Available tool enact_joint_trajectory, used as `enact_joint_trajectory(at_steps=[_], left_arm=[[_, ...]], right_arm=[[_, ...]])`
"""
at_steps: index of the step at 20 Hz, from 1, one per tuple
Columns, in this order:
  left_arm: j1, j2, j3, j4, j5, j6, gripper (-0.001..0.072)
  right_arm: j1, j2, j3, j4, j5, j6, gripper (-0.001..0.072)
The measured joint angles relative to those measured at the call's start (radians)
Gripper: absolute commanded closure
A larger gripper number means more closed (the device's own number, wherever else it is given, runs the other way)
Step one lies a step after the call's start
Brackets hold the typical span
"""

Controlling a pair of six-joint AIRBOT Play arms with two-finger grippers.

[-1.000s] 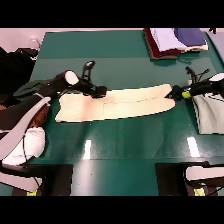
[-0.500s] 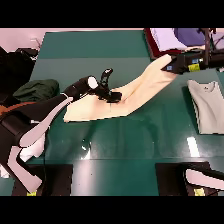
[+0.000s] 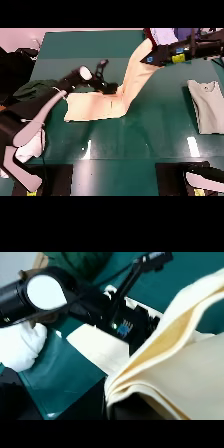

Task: Fold the shirts.

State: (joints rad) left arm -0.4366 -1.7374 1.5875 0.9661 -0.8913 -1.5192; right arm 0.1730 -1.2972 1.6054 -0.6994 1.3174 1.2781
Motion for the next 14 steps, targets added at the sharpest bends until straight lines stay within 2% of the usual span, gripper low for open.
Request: enact_joint_trajectory(at_steps=[5,6,7,8,11,12,14], left_arm=[[0.218,0.232,0.067,0.135,-0.058,0.001,0.0685],[0.26,0.279,0.073,0.156,-0.066,0.001,0.0685],[0.296,0.322,0.078,0.171,-0.07,0.001,0.0685],[0.332,0.366,0.082,0.182,-0.082,0.001,0.0685],[0.399,0.457,0.087,0.207,-0.118,0.001,0.0685],[0.411,0.474,0.089,0.216,-0.135,0.001,0.0685],[0.426,0.495,0.089,0.229,-0.172,0.003,0.0685]], right_arm=[[0.233,-0.115,0.014,0.023,-0.156,-0.019,0.0695],[0.289,-0.164,0.03,0.047,-0.206,-0.039,0.0672],[0.339,-0.217,0.056,0.072,-0.245,-0.058,0.0477],[0.385,-0.274,0.093,0.098,-0.281,-0.076,0.0333],[0.482,-0.435,0.226,0.14,-0.32,-0.109,0.0355],[0.492,-0.465,0.259,0.146,-0.314,-0.116,0.0395],[0.484,-0.491,0.291,0.114,-0.253,-0.121,0.0397]])
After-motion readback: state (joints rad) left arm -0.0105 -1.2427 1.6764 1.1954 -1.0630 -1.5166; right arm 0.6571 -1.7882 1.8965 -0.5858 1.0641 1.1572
